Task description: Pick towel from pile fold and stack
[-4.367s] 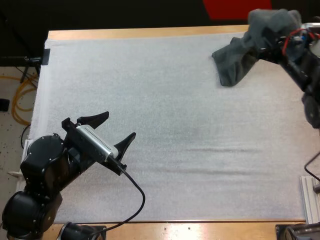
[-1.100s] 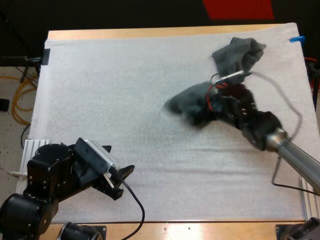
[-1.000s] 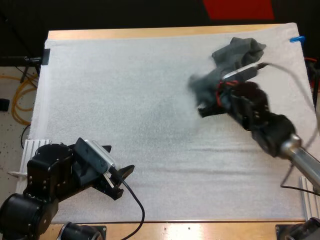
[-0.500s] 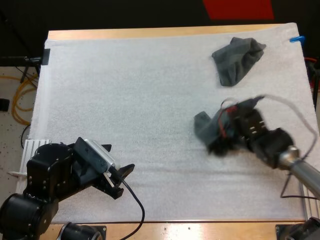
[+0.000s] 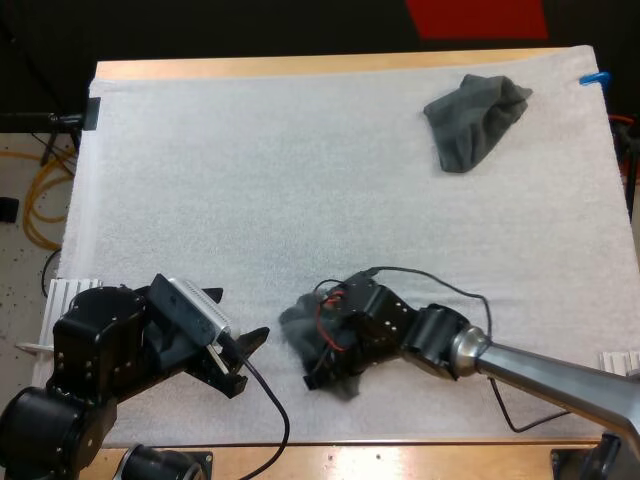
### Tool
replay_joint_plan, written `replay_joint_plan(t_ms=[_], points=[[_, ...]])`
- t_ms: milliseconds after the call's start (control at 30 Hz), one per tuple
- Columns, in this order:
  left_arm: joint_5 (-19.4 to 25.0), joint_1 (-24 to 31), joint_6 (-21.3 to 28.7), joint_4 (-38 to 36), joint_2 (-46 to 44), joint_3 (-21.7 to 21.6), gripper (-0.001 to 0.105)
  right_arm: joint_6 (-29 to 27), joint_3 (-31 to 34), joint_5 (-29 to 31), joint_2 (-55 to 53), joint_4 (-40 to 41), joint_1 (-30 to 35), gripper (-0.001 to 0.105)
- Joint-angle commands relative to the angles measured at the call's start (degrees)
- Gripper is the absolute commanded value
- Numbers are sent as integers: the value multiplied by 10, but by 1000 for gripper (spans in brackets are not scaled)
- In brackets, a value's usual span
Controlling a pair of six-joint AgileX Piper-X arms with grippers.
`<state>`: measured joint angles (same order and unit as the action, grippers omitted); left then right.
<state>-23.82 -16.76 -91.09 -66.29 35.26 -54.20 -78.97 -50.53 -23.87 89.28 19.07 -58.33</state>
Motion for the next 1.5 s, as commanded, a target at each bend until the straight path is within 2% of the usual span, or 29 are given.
replay_joint_plan(t_ms=[0, 133, 233, 300, 367, 400, 467, 600, 700, 867, 1033, 1267, 1333, 1467], points=[[-4, -2, -4, 6, -1, 1, 71, 3, -11, -24, 1, -5, 0, 0], [-4, -2, -4, 6, -1, 1, 71, 3, -15, -49, -2, -4, 2, 5], [-4, -2, -4, 6, -1, 1, 71, 3, -15, -70, -3, -4, 2, 28], [-4, -2, -4, 6, -1, 1, 71, 3, -15, -105, -3, -4, 2, 56], [-4, -2, -4, 6, -1, 1, 71, 3, -15, -122, -7, -4, 2, 75], [-4, -2, -4, 6, -1, 1, 71, 2, -15, -120, -10, -2, 2, 78], [-4, -2, -4, 6, -1, 1, 71, 2, -15, -85, -17, 7, 2, 75], [-4, -2, -4, 6, -1, 1, 71, -52, -15, 51, -35, 57, 4, 64], [-4, -2, -4, 6, -1, 1, 71, -74, -15, 104, -35, 93, 20, 60], [-4, -2, -4, 3, -1, 1, 71, -74, -9, 104, -11, 121, 69, 60], [-4, -2, -4, -7, -1, 1, 71, -98, -10, 94, 26, 99, 106, 60], [-4, -2, -4, -11, -1, 1, 71, -98, -10, 17, 71, 104, 111, 58], [-4, -2, -4, -11, -1, 1, 71, -98, -10, 19, 73, 106, 111, 52], [-4, -2, -4, -11, -1, 1, 71, -99, -12, 29, 70, 114, 111, 20]])
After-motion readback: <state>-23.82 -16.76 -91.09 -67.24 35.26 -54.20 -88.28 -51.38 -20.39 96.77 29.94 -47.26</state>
